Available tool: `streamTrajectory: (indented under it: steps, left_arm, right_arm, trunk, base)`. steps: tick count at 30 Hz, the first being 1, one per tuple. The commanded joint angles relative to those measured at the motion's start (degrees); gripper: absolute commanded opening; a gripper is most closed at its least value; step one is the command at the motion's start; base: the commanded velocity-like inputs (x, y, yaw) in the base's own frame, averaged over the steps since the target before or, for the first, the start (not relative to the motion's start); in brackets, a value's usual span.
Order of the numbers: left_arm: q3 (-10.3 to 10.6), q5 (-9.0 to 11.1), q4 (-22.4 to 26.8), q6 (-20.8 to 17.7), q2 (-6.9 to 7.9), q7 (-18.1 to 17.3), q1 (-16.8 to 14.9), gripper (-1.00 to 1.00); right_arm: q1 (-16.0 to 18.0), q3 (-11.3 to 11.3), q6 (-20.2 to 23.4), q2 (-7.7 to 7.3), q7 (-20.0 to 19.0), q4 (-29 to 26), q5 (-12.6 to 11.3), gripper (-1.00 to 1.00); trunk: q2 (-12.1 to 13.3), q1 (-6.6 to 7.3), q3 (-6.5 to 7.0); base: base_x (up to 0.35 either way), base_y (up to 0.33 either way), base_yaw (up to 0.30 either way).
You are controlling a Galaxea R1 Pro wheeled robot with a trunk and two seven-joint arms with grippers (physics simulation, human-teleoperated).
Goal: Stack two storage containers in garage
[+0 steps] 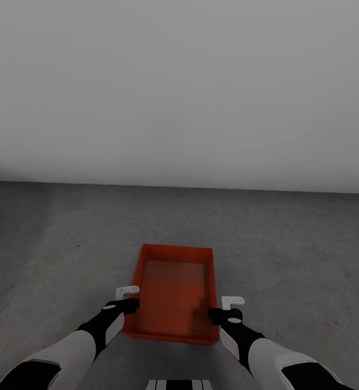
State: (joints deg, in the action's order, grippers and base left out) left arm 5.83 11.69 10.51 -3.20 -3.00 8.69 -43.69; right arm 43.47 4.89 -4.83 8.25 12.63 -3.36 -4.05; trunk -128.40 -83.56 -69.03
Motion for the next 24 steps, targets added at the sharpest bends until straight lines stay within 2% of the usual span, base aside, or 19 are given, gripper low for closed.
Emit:
streamTrajectory:
  steps: [1, 24]
  left_arm:
    - [0.48, 0.55, 0.13, -0.32, 0.02, 0.32, 0.01, 1.00]
    - [0.41, 0.52, 0.12, -0.34, 0.19, 0.31, 0.01, 1.00]
  right_arm:
    - [0.03, 0.47, -0.18, 0.01, 0.23, 0.07, -0.44, 1.00]
    - [0.03, 0.47, -0.18, 0.01, 0.29, 0.11, -0.41, 1.00]
  trunk:
    - [0.40, 0.23, 0.15]
    - [9.63, 5.28, 4.28]
  base:
    - [0.000, 0.000, 0.000]
    - [0.000, 0.000, 0.000]
